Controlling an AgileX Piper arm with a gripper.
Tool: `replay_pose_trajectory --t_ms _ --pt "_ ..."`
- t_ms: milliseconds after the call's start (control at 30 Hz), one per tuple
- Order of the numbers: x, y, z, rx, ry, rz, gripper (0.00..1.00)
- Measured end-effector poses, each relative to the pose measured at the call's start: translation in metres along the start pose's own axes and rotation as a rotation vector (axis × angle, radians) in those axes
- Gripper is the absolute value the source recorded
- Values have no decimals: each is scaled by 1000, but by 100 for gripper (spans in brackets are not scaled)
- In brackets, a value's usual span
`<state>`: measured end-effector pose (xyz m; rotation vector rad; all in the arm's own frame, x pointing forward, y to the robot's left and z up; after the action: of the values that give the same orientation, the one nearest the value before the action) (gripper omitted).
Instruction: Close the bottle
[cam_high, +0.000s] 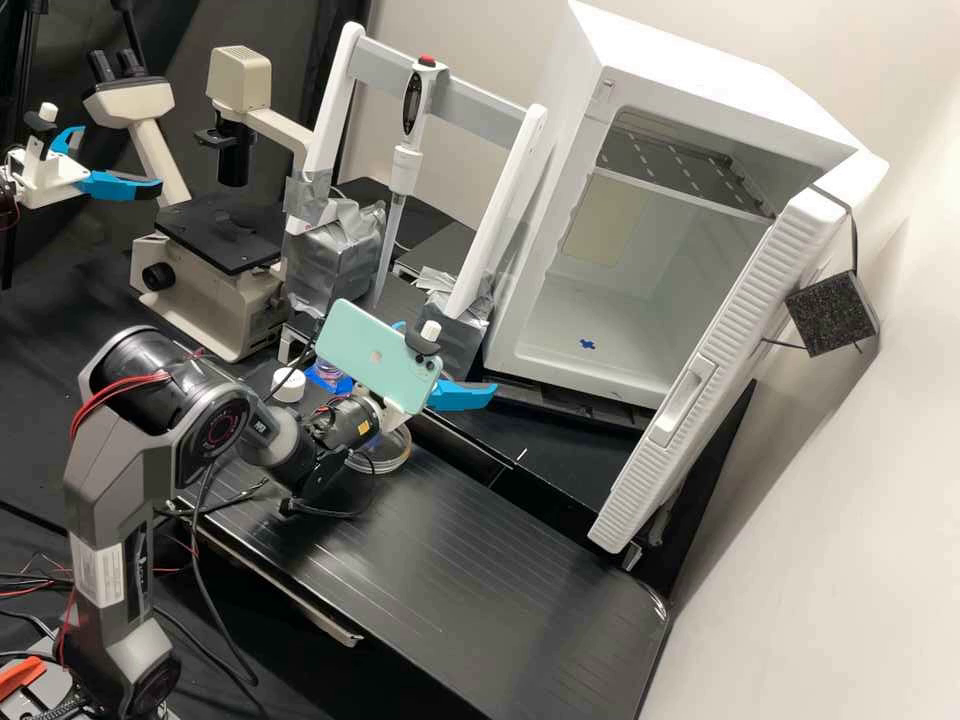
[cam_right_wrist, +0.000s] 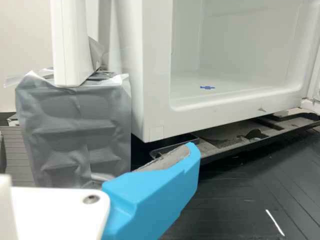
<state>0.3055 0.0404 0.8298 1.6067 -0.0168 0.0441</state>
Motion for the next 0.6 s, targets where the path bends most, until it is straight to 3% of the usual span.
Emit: replay_pose_trajectory --t_ms 300,467,600 --pt "-1 0 0 0 1 1 100" --pt "-18 1 0 6 7 7 100" --pt "-44 0 -12 23 89 38 100"
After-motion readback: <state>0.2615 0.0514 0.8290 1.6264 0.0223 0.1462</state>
